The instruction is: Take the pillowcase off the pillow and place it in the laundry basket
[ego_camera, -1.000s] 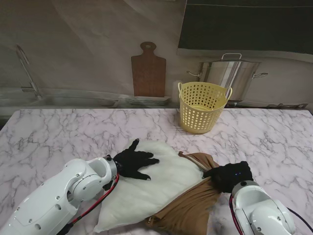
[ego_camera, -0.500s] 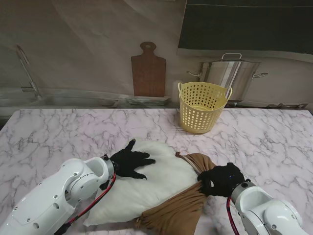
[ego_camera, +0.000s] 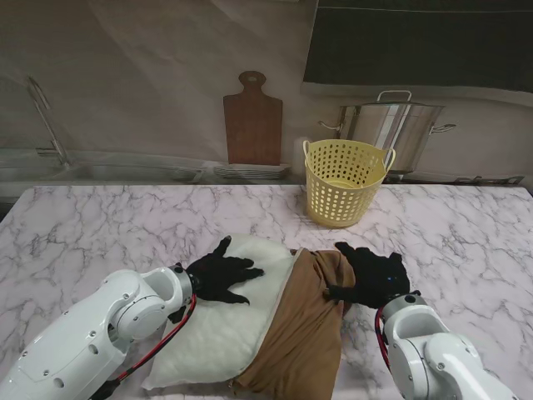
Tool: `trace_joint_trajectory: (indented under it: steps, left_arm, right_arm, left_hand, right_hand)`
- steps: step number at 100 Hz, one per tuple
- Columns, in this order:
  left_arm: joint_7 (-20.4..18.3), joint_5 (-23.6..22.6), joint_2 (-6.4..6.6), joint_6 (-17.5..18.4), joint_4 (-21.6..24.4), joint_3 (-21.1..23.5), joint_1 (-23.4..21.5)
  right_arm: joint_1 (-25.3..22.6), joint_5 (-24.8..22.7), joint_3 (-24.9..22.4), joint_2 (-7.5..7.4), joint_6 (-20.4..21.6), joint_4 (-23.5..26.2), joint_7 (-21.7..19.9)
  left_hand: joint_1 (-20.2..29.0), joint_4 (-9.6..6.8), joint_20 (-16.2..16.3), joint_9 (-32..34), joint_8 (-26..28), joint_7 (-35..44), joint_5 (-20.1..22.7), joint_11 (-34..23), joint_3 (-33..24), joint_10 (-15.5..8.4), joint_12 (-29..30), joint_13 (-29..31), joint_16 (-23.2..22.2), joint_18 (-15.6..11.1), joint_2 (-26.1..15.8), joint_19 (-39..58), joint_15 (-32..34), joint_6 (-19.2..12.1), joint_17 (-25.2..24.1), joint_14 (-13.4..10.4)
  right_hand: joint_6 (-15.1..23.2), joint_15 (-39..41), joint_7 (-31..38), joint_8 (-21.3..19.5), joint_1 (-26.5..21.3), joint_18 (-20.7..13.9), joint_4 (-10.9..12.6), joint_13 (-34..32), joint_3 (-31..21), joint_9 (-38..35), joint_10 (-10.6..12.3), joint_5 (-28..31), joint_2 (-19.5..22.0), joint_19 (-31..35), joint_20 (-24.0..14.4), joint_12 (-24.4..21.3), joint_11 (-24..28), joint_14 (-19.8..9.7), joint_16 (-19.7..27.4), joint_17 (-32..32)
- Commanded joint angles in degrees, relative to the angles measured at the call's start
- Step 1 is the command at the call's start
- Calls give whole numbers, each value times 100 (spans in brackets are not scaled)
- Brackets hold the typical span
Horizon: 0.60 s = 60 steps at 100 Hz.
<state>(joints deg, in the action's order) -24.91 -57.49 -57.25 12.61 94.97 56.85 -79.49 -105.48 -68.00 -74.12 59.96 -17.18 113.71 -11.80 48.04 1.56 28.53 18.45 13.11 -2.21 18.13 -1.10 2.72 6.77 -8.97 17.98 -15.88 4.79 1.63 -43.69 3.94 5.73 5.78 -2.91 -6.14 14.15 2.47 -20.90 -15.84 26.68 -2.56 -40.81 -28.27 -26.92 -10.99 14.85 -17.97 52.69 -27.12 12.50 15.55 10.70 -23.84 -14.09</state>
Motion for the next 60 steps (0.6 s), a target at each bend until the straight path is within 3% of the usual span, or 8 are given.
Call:
trace_joint_trajectory:
  steps: [1,12,24,27,36,45,50,60]
  left_arm:
    - [-160,-39,83,-12,-194,-28,-72]
    - [-149,-37,81,-22,-196,-33,-72]
    - [-166,-34,83,-20,-187,-25,-73]
    - [-167,-29,83,-17,-187,-25,-71]
    - [-145,-23,80,-2,-195,-33,-61]
    - [-115,-8,77,-1,-211,-52,-52]
    - [-109,2,76,-5,-217,-63,-48]
    - [-124,19,80,4,-220,-80,-41]
  right_arm:
    - [173,123,89,68,-28,-153,74]
    - [464,424,347,69,-240,-251,7]
    - [710,650,502,79,-271,-343,60]
    - [772,681,527,79,-239,-366,74]
    - [1013,573,657,45,-172,-414,-197]
    - [1398,430,897,14,-139,-647,-440]
    - [1632,428,1056,-5,-179,-821,-592]
    - [2011,547,1344,-31,-299,-1194,-757]
  left_hand:
    - [478,-41,-68,42,143,501,180,-100,-117,188,-60,232,-114,2,430,7898,404,331,-63,1026]
    - [506,-42,-68,46,146,503,187,-102,-125,180,-59,242,-115,4,420,7898,407,323,-58,1021]
    - [514,-40,-70,47,148,501,185,-102,-120,194,-59,235,-114,6,413,7896,403,326,-60,1028]
    - [509,-40,-71,49,149,502,188,-103,-117,191,-58,246,-115,4,409,7895,408,324,-59,1023]
    - [516,-40,-71,55,151,503,192,-105,-117,194,-59,243,-114,4,404,7894,405,319,-60,1024]
    - [513,-39,-72,53,153,504,194,-104,-114,188,-59,246,-115,7,399,7893,406,322,-60,1023]
    - [509,-39,-72,52,154,504,193,-103,-113,195,-59,243,-115,10,391,7894,405,317,-60,1025]
    - [507,-39,-71,52,156,505,194,-102,-111,181,-58,241,-114,7,391,7893,403,317,-60,1022]
  right_hand:
    - [-348,-325,-140,32,379,485,-141,267,53,266,-298,-166,347,-177,180,-234,-235,345,258,232]
    - [-616,-630,-42,-40,721,718,-192,676,451,329,-527,19,1153,-396,520,-471,-604,597,618,585]
    - [-418,-762,115,-109,801,749,-172,950,772,309,-442,177,1651,-422,690,-530,-729,666,760,792]
    - [-227,-722,224,-214,794,744,-145,923,827,282,-268,110,1629,-367,698,-441,-587,623,750,806]
    - [128,-617,185,-499,961,731,-104,837,447,646,75,-320,1224,-131,627,-36,-211,595,672,645]
    - [213,-246,51,-680,844,455,-115,220,-70,720,165,-464,491,446,183,58,-39,398,429,-21]
    - [304,196,67,-827,427,166,-126,-371,-252,604,265,-493,-1,851,-240,189,247,144,97,-476]
    - [632,1611,639,-1008,-1244,-577,-35,-1713,101,-783,920,-75,-677,1581,-936,860,1380,-595,-893,-1111]
